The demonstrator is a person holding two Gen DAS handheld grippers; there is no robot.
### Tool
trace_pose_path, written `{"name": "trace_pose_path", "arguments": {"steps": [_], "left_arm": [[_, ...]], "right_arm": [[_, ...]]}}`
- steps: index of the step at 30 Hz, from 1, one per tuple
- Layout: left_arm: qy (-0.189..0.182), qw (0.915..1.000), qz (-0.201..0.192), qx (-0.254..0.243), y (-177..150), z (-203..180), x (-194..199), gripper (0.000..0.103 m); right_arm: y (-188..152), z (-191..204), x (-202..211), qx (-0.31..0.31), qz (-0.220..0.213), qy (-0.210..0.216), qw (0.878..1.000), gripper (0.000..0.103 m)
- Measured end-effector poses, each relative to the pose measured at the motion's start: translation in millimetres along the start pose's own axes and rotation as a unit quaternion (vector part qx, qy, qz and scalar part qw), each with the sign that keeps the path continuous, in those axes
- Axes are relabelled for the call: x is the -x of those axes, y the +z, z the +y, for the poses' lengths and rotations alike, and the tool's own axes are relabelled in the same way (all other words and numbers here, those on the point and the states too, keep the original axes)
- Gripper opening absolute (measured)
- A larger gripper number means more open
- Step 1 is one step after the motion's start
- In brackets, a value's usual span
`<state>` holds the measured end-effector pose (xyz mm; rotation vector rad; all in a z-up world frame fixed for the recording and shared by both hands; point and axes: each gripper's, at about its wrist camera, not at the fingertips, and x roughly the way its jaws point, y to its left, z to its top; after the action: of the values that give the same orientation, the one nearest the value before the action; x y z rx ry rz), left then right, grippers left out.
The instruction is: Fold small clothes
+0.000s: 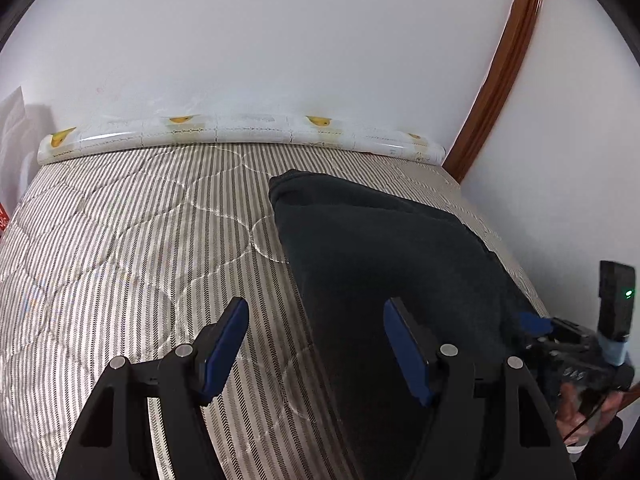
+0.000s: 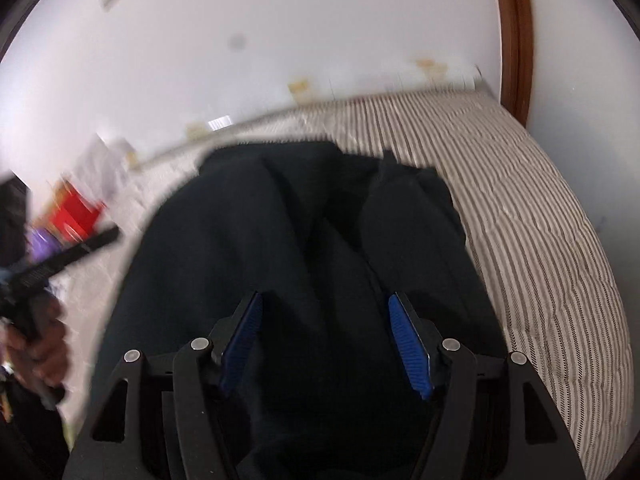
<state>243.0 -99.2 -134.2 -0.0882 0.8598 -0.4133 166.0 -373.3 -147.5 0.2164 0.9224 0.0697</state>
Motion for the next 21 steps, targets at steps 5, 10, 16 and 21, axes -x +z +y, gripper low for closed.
{"name": "trace_pose_path", "arguments": {"steps": [5,10,16,21], "left_arm": [[0.000,1.0000,0.006,-0.003,-1.8,-2.4,-7.2,0.068],[0.000,0.9999,0.009,-0.007,-3.5,-7.0,-8.9,0.068],[0.005,0.9999,0.010,-0.012,-3.4,-12.9,-8.3,0.068],[0.001,0.9999,0.006,-0.015,-2.0,-17.5,-3.9,0.068]], "right_arm": [[-6.6,4.1,1.0,0.016,-0.010,-0.013,1.000,0.032],[-12.3,12.7,22.2,0.051,-0.047,-0.036,0.997,0.009],[-15.1,10.3,55.1,0.047,-0.085,-0.036,0.995,0.007],[-14.9,-6.1,105.7,0.035,-0.133,-0.054,0.989,0.006]]}}
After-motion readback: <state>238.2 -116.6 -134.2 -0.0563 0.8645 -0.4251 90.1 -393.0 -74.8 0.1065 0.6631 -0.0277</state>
